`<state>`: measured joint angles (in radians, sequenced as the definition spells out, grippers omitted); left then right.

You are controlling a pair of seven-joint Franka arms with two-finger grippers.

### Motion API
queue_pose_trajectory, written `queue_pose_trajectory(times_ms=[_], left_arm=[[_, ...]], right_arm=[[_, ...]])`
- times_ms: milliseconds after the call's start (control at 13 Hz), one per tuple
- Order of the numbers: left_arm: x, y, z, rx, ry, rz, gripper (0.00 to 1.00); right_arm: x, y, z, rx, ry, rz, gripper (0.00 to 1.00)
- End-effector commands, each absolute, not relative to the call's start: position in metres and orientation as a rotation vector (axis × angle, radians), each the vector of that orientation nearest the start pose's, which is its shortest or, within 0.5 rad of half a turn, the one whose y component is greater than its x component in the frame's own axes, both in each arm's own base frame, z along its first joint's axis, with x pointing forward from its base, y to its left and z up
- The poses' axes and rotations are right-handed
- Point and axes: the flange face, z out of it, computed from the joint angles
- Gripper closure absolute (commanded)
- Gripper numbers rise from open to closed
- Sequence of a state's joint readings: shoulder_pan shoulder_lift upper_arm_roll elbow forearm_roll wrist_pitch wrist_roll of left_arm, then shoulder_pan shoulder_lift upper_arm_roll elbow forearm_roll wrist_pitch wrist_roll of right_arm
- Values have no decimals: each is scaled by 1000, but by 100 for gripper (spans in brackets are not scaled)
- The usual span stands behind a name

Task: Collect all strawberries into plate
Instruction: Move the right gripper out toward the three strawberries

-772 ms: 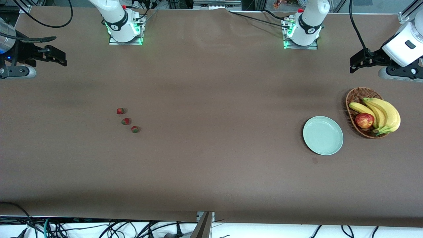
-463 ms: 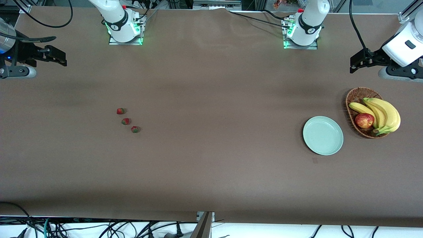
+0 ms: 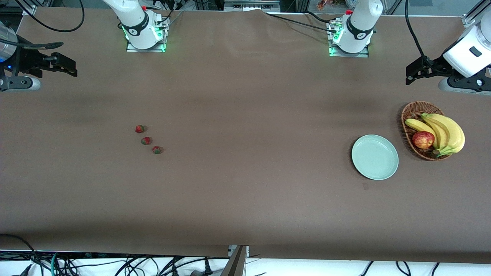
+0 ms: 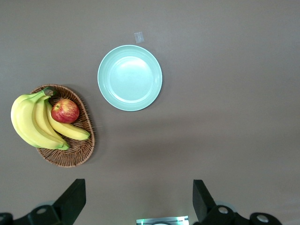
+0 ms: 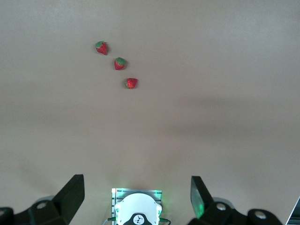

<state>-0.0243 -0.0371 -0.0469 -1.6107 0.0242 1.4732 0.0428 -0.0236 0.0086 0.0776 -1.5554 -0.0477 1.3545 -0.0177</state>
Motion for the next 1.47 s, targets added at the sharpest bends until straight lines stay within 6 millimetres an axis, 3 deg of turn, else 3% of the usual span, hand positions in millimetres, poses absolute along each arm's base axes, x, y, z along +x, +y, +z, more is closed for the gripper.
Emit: queue_pose_trajectory(times_ms=[0, 617, 695, 1158, 1389], left_arm=[[527, -36, 626, -3109, 162, 152, 0], [527, -36, 626, -3110, 162, 155, 0], [527, -36, 626, -3110, 160, 155, 0], [527, -36, 626, -3110, 160, 155, 0], [527, -36, 626, -3110, 162, 155, 0]], right_arm=[[536, 22, 616, -3154, -99, 305, 0], [547, 25, 611, -3153, -124, 276, 0], [552, 25, 603, -3148, -125, 290, 0], [590, 34, 523, -3115, -143, 432, 0], [616, 64, 449, -3096, -207, 505, 0]])
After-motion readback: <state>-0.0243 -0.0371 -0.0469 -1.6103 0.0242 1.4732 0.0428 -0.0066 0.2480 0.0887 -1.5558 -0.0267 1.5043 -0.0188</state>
